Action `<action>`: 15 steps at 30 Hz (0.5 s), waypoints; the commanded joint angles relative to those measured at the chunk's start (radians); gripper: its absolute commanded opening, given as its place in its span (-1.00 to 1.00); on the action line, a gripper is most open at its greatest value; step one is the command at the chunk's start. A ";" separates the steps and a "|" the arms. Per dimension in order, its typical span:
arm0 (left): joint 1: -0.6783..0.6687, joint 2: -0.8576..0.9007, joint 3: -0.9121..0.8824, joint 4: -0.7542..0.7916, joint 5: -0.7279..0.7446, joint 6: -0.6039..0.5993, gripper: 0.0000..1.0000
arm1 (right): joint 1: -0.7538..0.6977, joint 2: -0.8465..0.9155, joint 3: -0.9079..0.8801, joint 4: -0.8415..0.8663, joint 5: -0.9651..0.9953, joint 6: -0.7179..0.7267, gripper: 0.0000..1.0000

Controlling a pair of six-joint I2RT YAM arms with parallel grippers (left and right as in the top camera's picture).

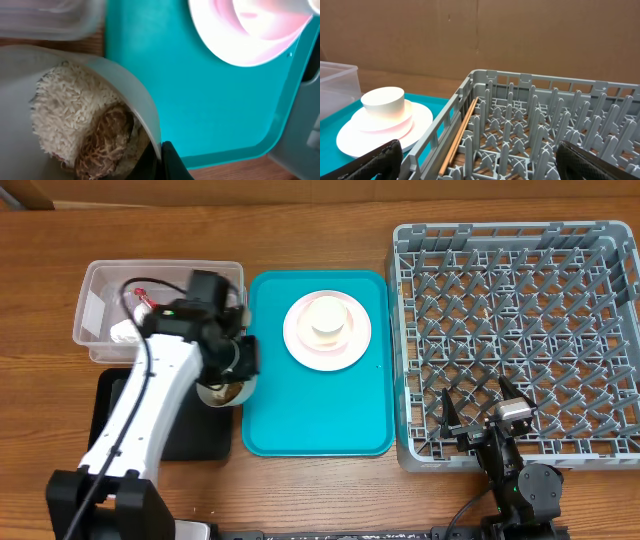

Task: Sort waste into correct bins and load items into the dishwasher
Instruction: 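Lift the rice bowl with the left gripper over the black tray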

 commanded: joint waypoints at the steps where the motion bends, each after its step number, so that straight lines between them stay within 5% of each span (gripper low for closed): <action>1: 0.095 -0.034 0.024 -0.010 0.076 0.053 -0.92 | 0.005 -0.012 -0.011 0.006 0.010 0.000 1.00; 15: 0.390 -0.034 -0.005 0.004 0.429 0.257 -0.92 | 0.005 -0.012 -0.011 0.006 0.010 0.000 1.00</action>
